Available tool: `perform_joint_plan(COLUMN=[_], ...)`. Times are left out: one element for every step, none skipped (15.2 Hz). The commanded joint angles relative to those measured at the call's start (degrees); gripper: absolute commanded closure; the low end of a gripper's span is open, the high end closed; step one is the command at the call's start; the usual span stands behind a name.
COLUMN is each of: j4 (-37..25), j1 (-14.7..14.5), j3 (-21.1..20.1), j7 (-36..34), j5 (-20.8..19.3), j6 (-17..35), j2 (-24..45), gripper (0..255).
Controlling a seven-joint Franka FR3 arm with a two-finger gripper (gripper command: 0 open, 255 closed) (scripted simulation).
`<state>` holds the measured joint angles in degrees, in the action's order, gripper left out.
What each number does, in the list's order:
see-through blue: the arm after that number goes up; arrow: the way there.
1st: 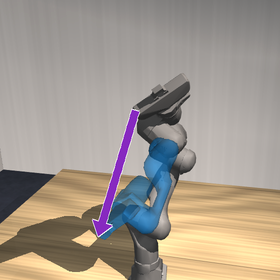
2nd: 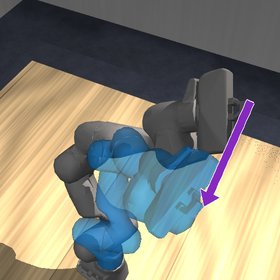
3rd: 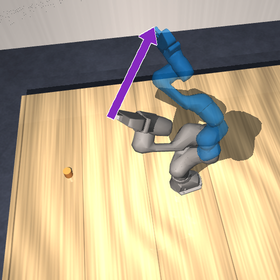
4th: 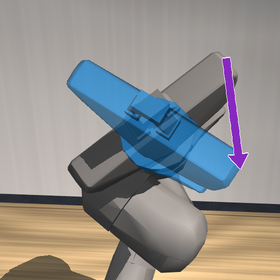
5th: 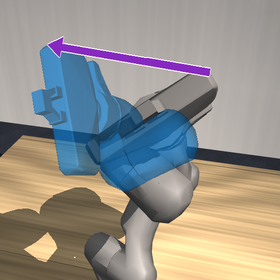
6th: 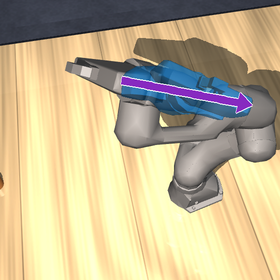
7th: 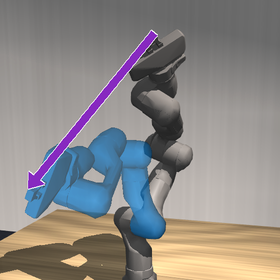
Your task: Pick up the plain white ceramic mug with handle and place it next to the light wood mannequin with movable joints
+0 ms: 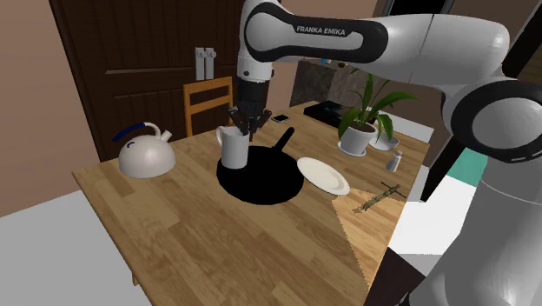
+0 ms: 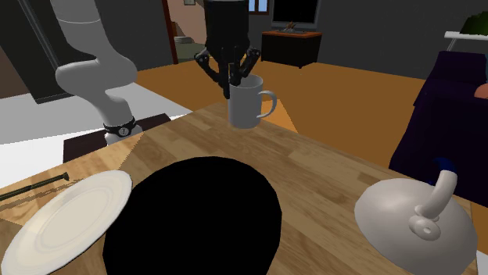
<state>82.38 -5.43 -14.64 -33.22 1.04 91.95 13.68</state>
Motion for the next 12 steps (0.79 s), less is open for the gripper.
perform_joint_plan(j4=[3.51,5.26,6.9,8.44,9.88,11.24,12.5,13.69,14.79,15.81,16.76,17.64], j1=[1.76,2.62,3.44,4.23,5.01,5.75,6.48,7.19,7.9,8.59,9.28,9.96], j3=[0.83,1.3,1.8,2.32,2.87,3.44,4.03,4.65,5.27,5.9,6.55,7.21], j7=[2.6,3.91,5.23,6.55,7.89,9.22,10.56,11.91,13.25,14.6,15.94,17.29], j5=[0.63,0.94,1.22,1.46,1.67,1.85,1.99,2.1,2.18,2.22,2.24,2.23], j6=[0.91,1.26,1.57,1.83,2.06,2.25,2.42,2.56,2.67,2.77,2.84,2.9], j2=[-2.51,-3.86,-5.16,-6.38,-7.54,-8.64,-9.68,-10.67,-11.59,-12.45,-13.25,-14.0], gripper=[255,255,255,255,255,255,255,255,255,255,255,255])
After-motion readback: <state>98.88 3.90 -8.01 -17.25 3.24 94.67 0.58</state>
